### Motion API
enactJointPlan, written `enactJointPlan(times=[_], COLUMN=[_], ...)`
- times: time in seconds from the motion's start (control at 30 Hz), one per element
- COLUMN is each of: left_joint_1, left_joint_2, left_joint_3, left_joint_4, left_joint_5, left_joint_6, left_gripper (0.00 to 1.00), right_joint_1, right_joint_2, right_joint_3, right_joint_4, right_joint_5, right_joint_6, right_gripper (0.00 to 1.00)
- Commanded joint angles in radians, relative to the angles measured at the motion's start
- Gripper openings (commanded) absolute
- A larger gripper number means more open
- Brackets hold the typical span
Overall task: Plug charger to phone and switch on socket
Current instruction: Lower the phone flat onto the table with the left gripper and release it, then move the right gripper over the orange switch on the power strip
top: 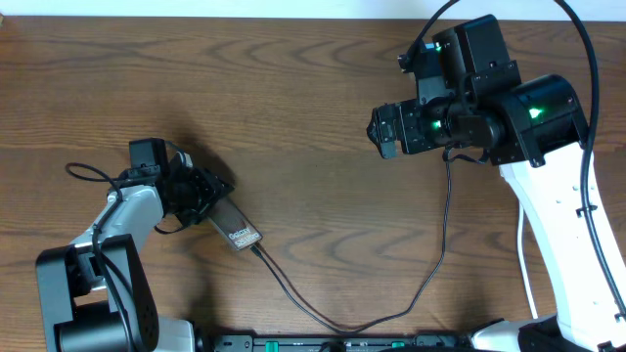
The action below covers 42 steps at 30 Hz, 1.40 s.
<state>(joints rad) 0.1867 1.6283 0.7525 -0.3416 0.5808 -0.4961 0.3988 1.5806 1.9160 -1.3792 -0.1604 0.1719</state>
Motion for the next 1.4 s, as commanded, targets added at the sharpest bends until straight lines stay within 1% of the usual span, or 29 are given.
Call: enactJointPlan(times=[0.0,0.23,0.53,0.57,0.67,0.7,0.73,0.8,0.87,0.9,0.97,1.1,1.17,1.27,1.37], left_joint_1=[-0.003,-0.003,-0.003,-0.003,0.002,0.008,0.01,0.026,0.029,0.026,0.017,-0.027,-0.071,-0.188,-0.292], left_joint_2=[0.007,0.007,0.007,0.007,0.005,0.0,-0.005,-0.041,-0.089,-0.123,-0.157,-0.182,-0.182,-0.185,-0.193], left_joint_3=[0.001,0.001,0.001,0.001,0.008,0.021,0.03,0.08,0.149,0.206,0.275,0.422,0.493,0.594,0.621], left_joint_4=[-0.021,-0.032,-0.035,-0.035,-0.034,-0.04,-0.046,-0.103,-0.185,-0.248,-0.322,-0.472,-0.542,-0.632,-0.642], left_joint_5=[-0.025,-0.026,-0.077,-0.077,-0.077,-0.077,-0.077,-0.084,-0.13,-0.157,-0.191,-0.243,-0.279,-0.407,-0.468], left_joint_6=[0.01,0.01,0.014,0.015,0.031,0.033,0.039,0.087,0.135,0.188,0.253,0.338,0.367,0.404,0.41], left_gripper=[0.54,0.54,0.54,0.6,0.68,0.74,0.76,0.81,0.84,0.88,0.9,0.9,0.9,0.9,0.91], right_joint_1=[0.009,0.009,0.009,0.009,0.009,0.009,0.009,0.009,0.009,0.009,0.009,0.009,0.009,0.009,0.008], right_joint_2=[-0.011,-0.011,-0.011,-0.011,-0.011,-0.011,-0.011,-0.011,-0.01,-0.01,-0.01,-0.01,-0.01,-0.01,-0.01], right_joint_3=[0.0,0.0,0.0,0.0,0.0,0.0,0.0,0.0,0.0,0.0,0.0,0.0,0.0,0.0,0.0], right_joint_4=[-0.002,-0.002,-0.002,-0.002,-0.009,-0.014,-0.017,-0.034,-0.034,-0.026,-0.024,-0.034,-0.047,-0.054,-0.052], right_joint_5=[0.004,0.004,0.003,0.003,0.004,0.005,0.005,0.007,0.014,0.013,0.013,0.012,0.011,0.012,0.013], right_joint_6=[0.007,0.007,0.007,0.007,0.007,0.006,0.006,0.002,0.002,0.003,0.003,0.007,0.008,0.007,0.007], right_gripper=[0.99,0.99,0.99,0.99,0.99,0.99,0.99,0.99,0.99,0.99,0.99,0.99,0.99,0.99,0.99])
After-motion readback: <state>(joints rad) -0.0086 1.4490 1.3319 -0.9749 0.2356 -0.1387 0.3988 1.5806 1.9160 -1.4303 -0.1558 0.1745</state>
